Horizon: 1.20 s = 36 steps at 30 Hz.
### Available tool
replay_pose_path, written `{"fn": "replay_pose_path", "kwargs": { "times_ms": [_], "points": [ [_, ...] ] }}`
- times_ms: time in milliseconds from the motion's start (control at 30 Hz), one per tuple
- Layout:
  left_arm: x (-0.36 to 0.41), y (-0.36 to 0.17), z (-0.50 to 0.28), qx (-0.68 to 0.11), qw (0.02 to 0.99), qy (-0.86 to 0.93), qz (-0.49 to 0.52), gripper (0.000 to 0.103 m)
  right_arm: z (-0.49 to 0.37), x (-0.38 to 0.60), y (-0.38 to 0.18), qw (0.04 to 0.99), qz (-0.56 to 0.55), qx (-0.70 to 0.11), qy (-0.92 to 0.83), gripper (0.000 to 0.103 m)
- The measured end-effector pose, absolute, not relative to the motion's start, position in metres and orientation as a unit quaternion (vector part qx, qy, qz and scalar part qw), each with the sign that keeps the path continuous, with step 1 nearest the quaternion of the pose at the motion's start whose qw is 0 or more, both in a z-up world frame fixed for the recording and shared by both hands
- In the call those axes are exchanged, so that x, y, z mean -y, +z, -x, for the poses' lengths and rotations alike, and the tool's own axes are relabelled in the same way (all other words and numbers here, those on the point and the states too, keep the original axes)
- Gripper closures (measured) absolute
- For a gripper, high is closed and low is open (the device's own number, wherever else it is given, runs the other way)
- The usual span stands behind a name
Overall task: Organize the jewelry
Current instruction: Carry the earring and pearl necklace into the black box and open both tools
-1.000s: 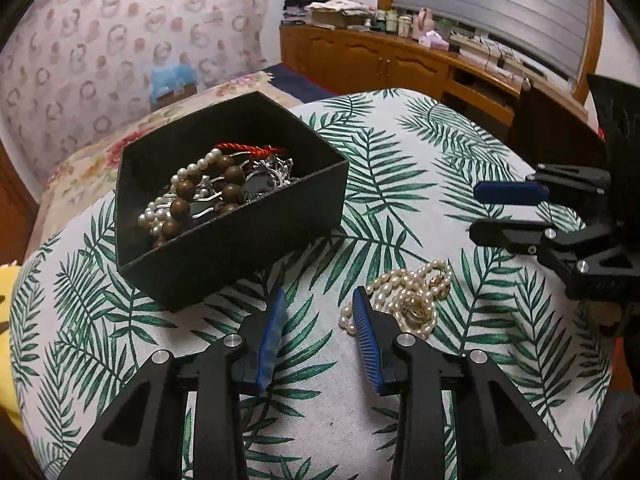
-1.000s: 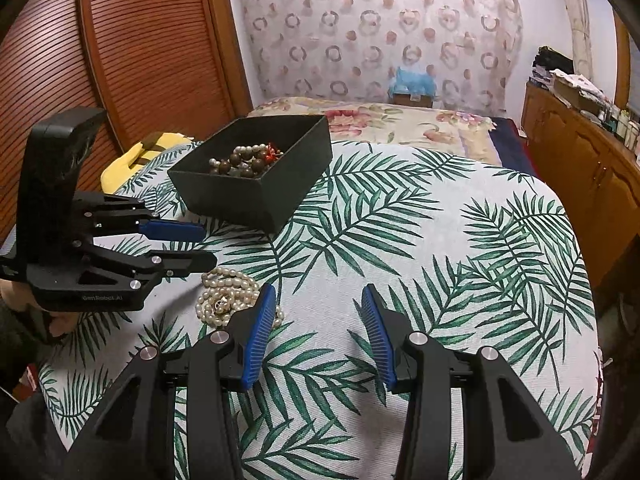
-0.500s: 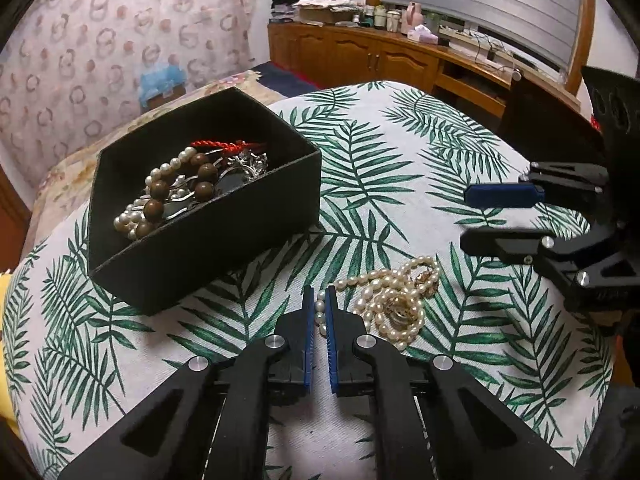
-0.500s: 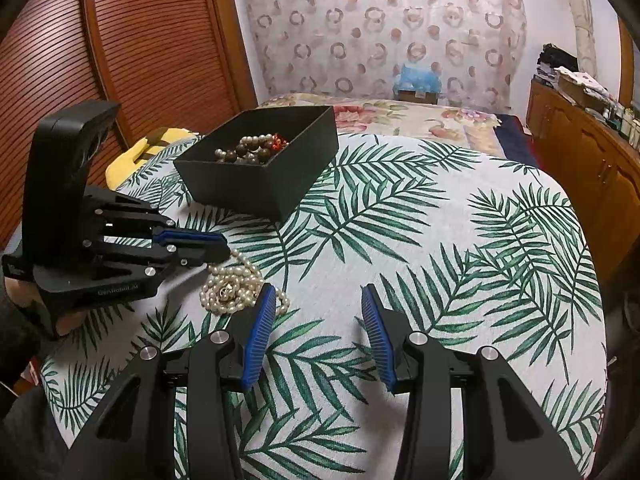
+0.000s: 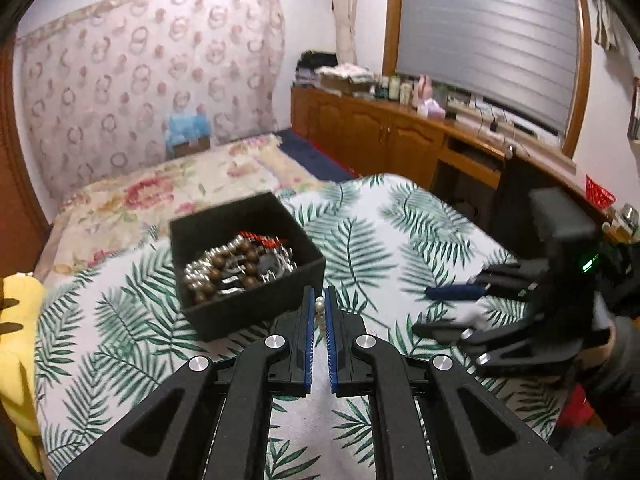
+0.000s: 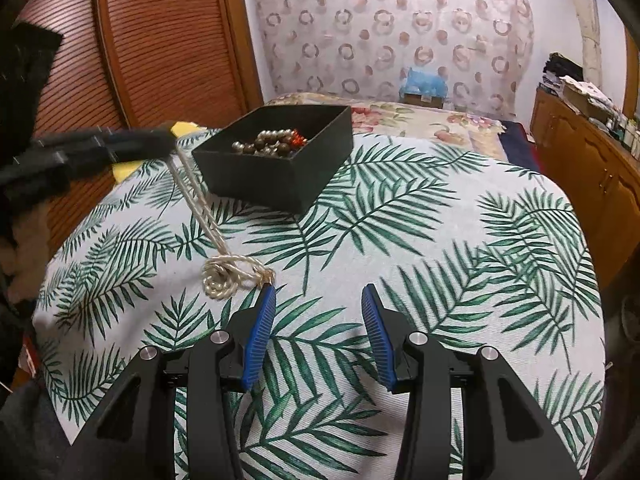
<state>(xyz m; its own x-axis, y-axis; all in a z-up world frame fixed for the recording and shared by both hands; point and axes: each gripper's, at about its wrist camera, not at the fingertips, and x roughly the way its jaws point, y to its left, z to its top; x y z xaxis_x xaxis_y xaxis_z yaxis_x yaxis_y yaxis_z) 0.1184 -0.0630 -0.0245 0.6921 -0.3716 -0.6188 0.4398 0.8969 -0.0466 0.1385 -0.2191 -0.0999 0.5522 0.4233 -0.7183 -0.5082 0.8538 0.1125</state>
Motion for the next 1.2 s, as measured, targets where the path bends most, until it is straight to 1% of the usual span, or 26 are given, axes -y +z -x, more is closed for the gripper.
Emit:
{"fn": "replay_pose_path", "kwargs": {
  "times_ms": [400,433,467,533,567,600,633,667,700,833,1200],
  "points": [
    [0.035,0.0,-0.108,-0.291,0.936,-0.196,-0.03,0.099,-0.153,0.174,-0.106,0.854,0.104,-0.406,0.309,0.056],
    [0.032,0.001,-0.108,-0.289,0.937,-0.194,-0.028,0.098,-0.154,0.168,-0.106,0.852,0.108,-0.406,0.314,0.058],
    [0.029,0.003,-0.108,-0.289,0.938,-0.192,-0.026,0.098,-0.156,0.164,-0.107,0.85,0.112,-0.407,0.316,0.063],
    [0.026,0.003,-0.11,-0.289,0.938,-0.19,-0.024,0.098,-0.16,0.157,-0.108,0.846,0.119,-0.41,0.319,0.068],
    [0.024,0.003,-0.11,-0.289,0.938,-0.188,-0.023,0.098,-0.162,0.154,-0.109,0.845,0.121,-0.412,0.319,0.074],
    [0.023,0.004,-0.11,-0.288,0.939,-0.188,-0.022,0.098,-0.163,0.152,-0.11,0.843,0.125,-0.415,0.318,0.081],
    [0.022,0.004,-0.11,-0.288,0.939,-0.187,-0.021,0.098,-0.164,0.151,-0.112,0.842,0.128,-0.417,0.317,0.086],
    [0.021,0.006,-0.112,-0.287,0.939,-0.187,-0.02,0.098,-0.164,0.15,-0.112,0.841,0.13,-0.418,0.32,0.09],
    [0.019,0.008,-0.113,-0.285,0.94,-0.186,-0.019,0.098,-0.165,0.15,-0.111,0.839,0.127,-0.419,0.324,0.091],
    [0.018,0.022,-0.119,-0.275,0.943,-0.185,-0.018,0.098,-0.167,0.154,-0.102,0.84,0.122,-0.415,0.326,0.092],
    [0.025,0.076,-0.143,-0.226,0.957,-0.179,-0.029,0.098,-0.192,0.16,-0.04,0.867,0.112,-0.354,0.333,0.092]
  ]
}}
